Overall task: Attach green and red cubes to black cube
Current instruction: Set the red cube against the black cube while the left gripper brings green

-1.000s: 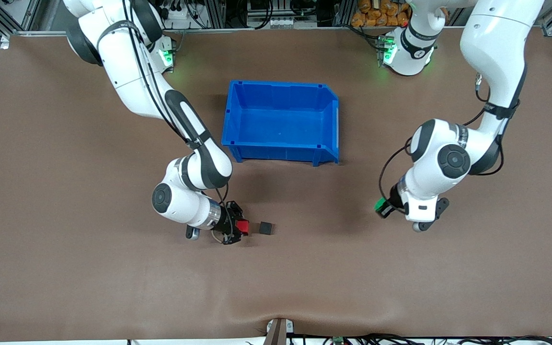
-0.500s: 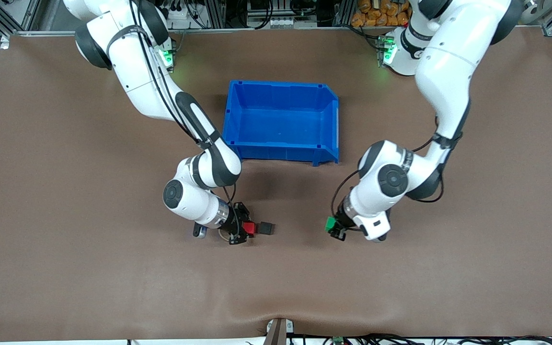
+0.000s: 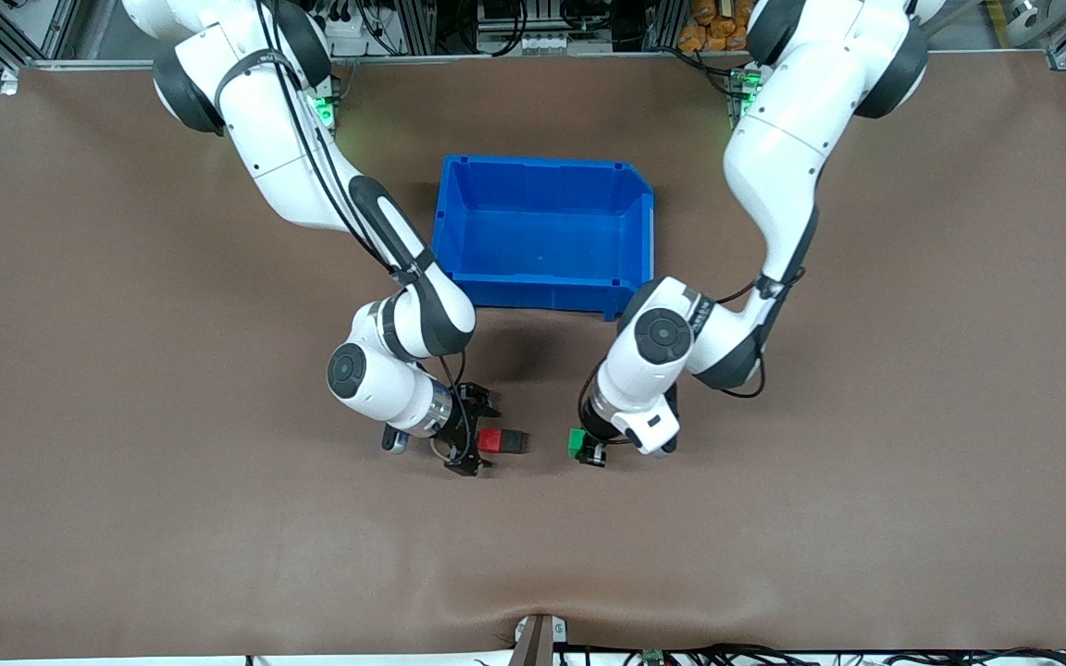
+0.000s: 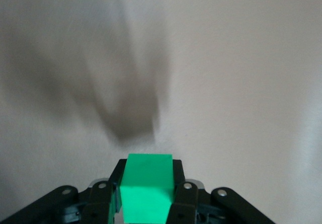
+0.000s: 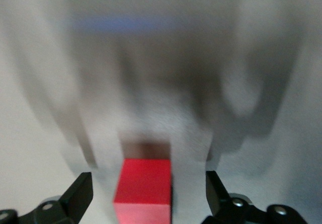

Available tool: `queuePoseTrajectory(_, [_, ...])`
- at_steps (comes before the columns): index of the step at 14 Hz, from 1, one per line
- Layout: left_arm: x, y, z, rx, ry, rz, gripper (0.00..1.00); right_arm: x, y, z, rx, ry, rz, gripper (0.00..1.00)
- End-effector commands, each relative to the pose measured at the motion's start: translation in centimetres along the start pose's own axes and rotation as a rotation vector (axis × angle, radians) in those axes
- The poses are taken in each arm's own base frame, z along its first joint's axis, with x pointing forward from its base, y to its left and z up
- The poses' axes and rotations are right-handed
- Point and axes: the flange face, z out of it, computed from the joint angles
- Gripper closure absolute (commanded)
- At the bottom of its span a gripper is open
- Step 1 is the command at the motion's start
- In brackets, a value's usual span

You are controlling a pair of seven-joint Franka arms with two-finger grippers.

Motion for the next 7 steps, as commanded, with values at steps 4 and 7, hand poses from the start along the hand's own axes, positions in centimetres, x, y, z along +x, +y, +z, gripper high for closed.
queuePoseTrajectory(4, [-2.2,0.5,1.0,-0.024,-0.033,-0.155,1.00,1.8,-4.9,-7.5,0.052,0.026,-0.132,0.00])
queuePoseTrajectory(7, [-3.5,-0.5,1.5,-0.013,-0.035,-0.073,1.00,6.2,-6.9,-12.3,-0.116,0.054,-0.255,0.00])
